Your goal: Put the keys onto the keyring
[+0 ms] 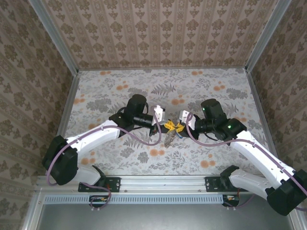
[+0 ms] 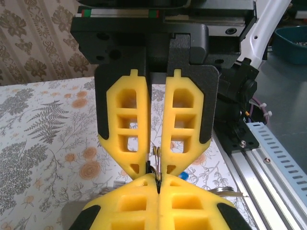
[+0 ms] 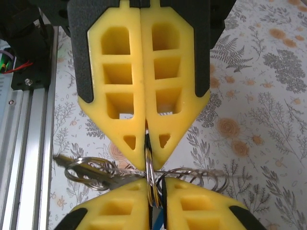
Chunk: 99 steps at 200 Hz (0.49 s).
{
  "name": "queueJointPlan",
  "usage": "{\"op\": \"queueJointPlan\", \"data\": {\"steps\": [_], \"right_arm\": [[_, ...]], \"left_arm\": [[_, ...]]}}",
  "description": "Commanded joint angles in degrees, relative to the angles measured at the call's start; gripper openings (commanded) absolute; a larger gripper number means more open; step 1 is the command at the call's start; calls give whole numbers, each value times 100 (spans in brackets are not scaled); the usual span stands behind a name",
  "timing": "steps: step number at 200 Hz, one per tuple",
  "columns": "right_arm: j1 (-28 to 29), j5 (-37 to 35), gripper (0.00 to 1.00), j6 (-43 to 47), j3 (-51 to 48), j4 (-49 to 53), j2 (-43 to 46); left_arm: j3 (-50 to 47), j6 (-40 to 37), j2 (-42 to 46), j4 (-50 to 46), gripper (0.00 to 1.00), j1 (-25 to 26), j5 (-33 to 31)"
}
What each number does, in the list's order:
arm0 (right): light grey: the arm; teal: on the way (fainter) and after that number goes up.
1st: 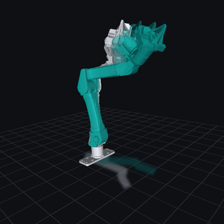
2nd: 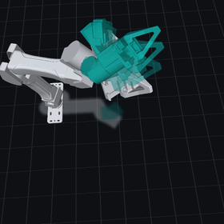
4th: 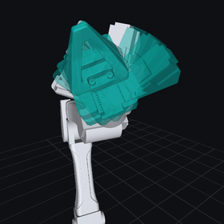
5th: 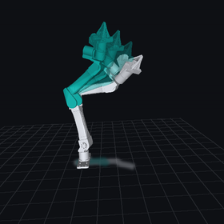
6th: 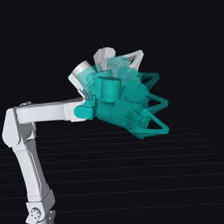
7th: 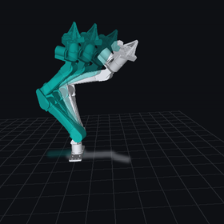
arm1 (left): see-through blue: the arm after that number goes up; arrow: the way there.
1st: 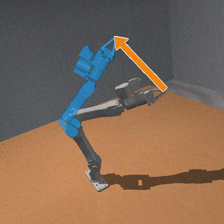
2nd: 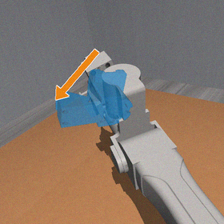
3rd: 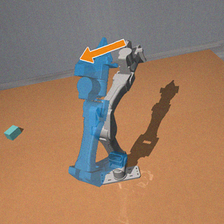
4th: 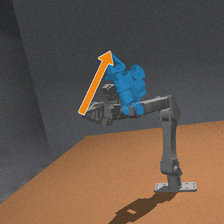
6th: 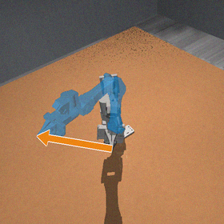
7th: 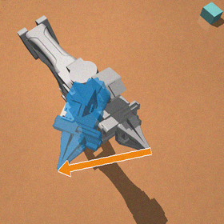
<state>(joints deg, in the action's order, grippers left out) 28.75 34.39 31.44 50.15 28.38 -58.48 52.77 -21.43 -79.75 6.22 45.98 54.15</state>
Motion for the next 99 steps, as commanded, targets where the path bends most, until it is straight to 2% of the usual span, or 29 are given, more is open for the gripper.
{"op": "queueJointPlan", "data": {"steps": [1, 14, 27, 37, 47, 64, 71, 76, 99], "right_arm": [[16, 319, 12, -156, -76, -439, -113], [16, 324, 11, -149, -80, -472, -154], [12, 294, 5, -107, -80, -460, -155], [16, 233, 0, -47, -69, -420, -131], [8, 190, 0, 21, -50, -333, -111], [19, 121, 0, 176, 72, -81, -116], [34, 92, 0, 234, 114, 26, -120], [42, 63, 0, 268, 141, 96, -121], [93, -32, 0, 384, 244, 347, -148]], "left_arm": [[-84, 262, 231, 763, 0, 73, 379], [-142, 327, 248, 905, 0, 89, 352], [-188, 382, 280, 954, 0, 93, 304], [-193, 341, 308, 811, 0, 84, 228], [-182, 209, 349, 521, 0, 69, 117], [-147, -100, 439, -55, 13, 59, -174], [-112, -223, 464, -278, 25, 58, -258], [-75, -309, 468, -439, 29, 61, -316], [162, -579, 403, -1023, 31, 75, -371]]}}
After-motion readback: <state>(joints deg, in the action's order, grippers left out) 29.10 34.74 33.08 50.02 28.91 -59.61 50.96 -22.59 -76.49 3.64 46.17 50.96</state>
